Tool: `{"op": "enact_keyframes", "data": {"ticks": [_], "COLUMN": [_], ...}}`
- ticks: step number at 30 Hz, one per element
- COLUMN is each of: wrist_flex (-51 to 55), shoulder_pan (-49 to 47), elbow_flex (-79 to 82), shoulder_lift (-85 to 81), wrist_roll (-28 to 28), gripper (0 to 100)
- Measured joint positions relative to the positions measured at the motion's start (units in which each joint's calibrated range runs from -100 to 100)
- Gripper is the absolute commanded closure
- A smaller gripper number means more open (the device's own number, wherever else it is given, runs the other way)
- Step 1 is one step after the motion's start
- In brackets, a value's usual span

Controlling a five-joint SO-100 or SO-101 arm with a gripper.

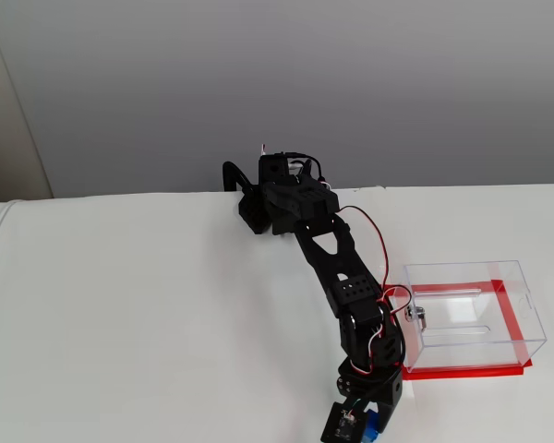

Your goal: Pick the blue lego brick and place it into the transparent box

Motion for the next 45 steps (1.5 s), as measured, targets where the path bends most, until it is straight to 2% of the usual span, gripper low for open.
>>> {"op": "enact_keyframes", "data": {"ticks": [20, 28, 45], "wrist_flex": [0.0, 0.0, 0.17], "shoulder_pan": [0.0, 0.0, -2.46], "elbow_flex": [-0.53, -1.68, -1.68], "shoulder_lift": [-0.17, -1.52, -22.49], "wrist_roll": [0.15, 5.23, 13.09], "gripper": [96, 96, 96]}}
